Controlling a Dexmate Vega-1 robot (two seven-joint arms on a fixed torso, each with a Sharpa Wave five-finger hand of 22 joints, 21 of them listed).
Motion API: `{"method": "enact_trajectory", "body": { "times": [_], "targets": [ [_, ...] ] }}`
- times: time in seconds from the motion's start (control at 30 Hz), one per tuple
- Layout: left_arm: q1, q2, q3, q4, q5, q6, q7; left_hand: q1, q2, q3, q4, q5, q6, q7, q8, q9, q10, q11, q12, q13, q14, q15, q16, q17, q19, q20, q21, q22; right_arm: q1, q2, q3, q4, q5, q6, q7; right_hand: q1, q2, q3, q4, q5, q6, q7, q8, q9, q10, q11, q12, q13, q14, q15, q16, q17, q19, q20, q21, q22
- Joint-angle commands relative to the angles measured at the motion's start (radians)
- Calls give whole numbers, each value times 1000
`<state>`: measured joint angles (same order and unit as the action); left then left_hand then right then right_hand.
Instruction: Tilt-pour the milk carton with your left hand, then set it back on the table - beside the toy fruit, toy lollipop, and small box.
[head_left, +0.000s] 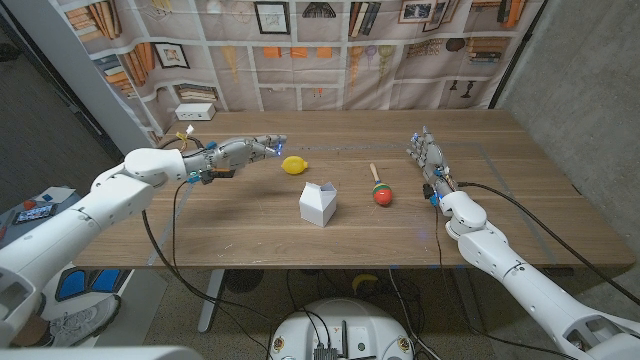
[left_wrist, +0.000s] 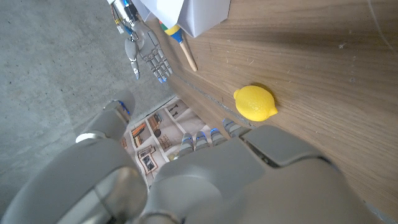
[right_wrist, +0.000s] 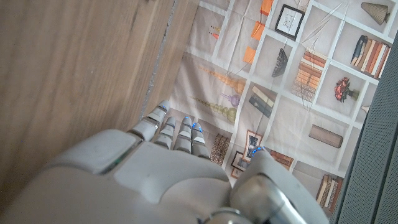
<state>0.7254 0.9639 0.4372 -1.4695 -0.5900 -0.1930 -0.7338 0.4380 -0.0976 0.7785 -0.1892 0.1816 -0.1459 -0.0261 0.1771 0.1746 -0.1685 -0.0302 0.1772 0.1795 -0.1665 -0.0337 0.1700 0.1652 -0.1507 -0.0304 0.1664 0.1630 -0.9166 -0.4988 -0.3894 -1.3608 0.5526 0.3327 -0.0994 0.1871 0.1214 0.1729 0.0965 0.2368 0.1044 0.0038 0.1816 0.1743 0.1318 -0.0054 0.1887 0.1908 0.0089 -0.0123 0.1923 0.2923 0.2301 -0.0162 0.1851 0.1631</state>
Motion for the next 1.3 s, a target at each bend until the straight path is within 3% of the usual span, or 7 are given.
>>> {"method": "enact_trajectory", "body": {
  "times": [0.03, 0.23, 0.7, 1.13, 1.3],
  "targets": [
    [-81, 59, 68, -64, 134, 38, -102, 26, -6, 9, 2, -4, -38, 4, 2, 3, -64, 12, -1, 1, -76, 0, -3, 6, -35, -1, 4, 3, 0, 2, -9, -3, -11, -14, -13, 0, -4, 6, 1, 5, -12, 0, -2, 1, -4, -1, -1, -1, -4, 3, 5, -1, -1, -6, 0, 3],
    [-107, 88, 82, -105, 207, 36, -109, 41, -20, 6, 3, -1, -63, -2, 7, 3, -89, 5, 3, 1, -97, -2, 2, 6, -63, -10, 6, 4, 3, 15, -15, 8, -21, -5, -24, -1, -4, 7, 0, 5, -16, -1, -2, 1, -5, 0, -1, -1, -5, 3, 5, -3, -2, -6, -1, 3],
    [-179, 90, 121, -127, 331, 0, -157, 61, -44, -10, 6, 22, -101, -3, 7, 3, -127, 4, 0, 1, -127, 11, 1, 6, -103, -9, 5, 4, -6, 32, -16, 8, -38, 8, -59, -3, -4, 8, -1, 5, -19, 1, -1, 1, -7, 0, -1, -1, -8, 6, 5, -6, -5, -5, -1, 3],
    [-212, 89, 145, -166, 470, -67, -148, 70, -53, -19, 7, 32, -109, -5, 11, 3, -134, 0, 3, 0, -131, 9, 4, 6, -94, -9, 12, 4, 8, 56, -22, 42, -48, 33, -67, -7, -4, 10, -2, 4, -20, 0, 0, 1, -8, -1, 0, -2, -9, 8, 7, -10, -6, -4, -1, 3],
    [-194, 99, 137, -195, 506, -100, -114, 73, -56, -22, 7, 35, -111, -4, 12, 3, -134, 1, 5, 0, -130, 9, 6, 6, -89, -9, 14, 4, 10, 55, -22, 45, -51, 33, -69, -8, -3, 11, -2, 4, -21, 0, 1, 1, -9, 0, 0, -2, -10, 8, 7, -11, -6, -5, -1, 3]
  ]
}}
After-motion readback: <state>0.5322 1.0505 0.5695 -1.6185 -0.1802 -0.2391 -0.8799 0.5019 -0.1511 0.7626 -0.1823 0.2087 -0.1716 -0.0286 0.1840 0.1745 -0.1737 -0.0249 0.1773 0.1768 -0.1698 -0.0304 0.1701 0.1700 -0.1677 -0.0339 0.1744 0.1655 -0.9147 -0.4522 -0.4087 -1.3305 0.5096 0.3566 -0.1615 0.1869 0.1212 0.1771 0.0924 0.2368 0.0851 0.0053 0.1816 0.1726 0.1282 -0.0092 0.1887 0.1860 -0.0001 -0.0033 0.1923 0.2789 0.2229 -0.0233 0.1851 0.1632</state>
